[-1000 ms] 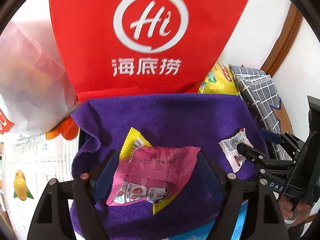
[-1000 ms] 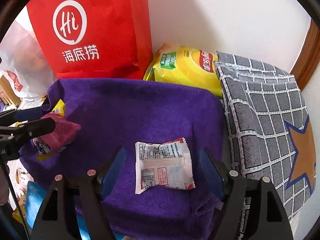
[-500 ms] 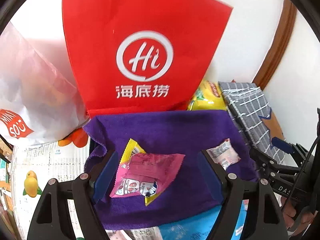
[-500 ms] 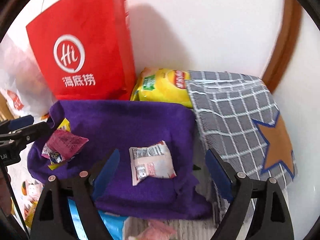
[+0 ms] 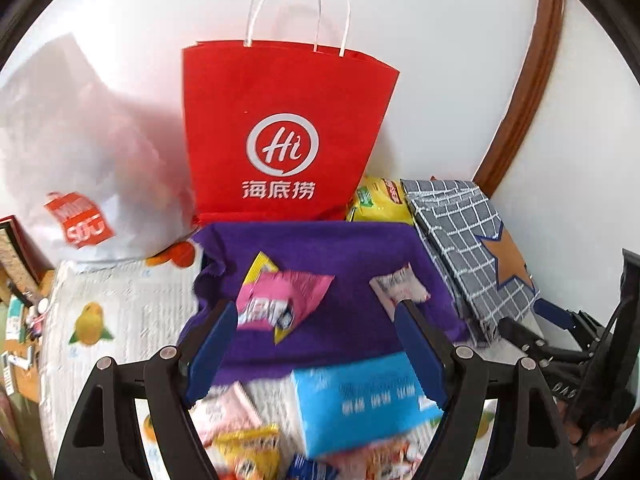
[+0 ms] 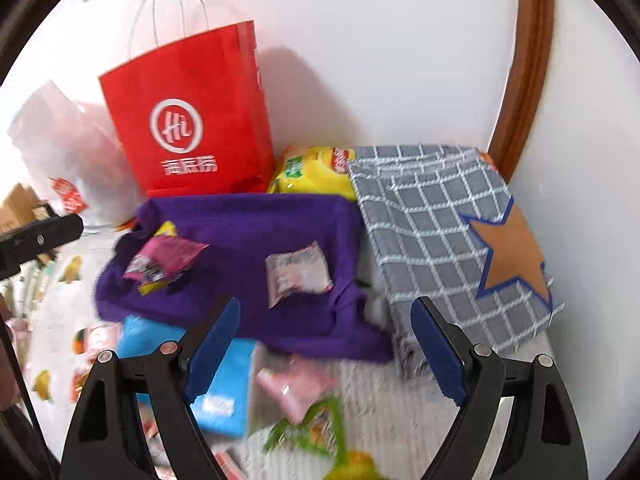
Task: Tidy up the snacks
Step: 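Withdraw both tools from the towel back toward the snacks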
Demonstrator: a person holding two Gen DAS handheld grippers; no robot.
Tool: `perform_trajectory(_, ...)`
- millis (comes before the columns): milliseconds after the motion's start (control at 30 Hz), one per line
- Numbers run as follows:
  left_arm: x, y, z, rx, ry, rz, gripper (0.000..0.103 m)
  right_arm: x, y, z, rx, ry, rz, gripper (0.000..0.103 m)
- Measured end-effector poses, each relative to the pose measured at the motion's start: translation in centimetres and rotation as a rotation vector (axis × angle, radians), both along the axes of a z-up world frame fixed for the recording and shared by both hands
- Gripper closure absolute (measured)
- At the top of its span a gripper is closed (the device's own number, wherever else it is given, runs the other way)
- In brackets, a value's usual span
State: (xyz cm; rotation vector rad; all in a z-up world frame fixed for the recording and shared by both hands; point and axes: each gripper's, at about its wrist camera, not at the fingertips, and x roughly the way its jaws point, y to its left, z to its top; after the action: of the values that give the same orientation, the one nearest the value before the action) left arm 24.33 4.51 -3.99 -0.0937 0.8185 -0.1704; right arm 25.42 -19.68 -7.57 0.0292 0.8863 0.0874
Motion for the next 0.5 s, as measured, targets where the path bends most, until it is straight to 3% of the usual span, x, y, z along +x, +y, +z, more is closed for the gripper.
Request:
perform_trajectory(233, -5.2, 0.7, 0.5, 0.010, -0.008, 0.015, 0.023, -5.2, -0.3, 1.5, -0.014, -0.052, -0.002, 0.016)
perform_trajectory(500, -9.6, 1.8, -0.6, 0.012, -0.004, 0.052, 0.023, -9.2, -0.9, 1.0, -0.013, -0.080, -0.008, 0.016)
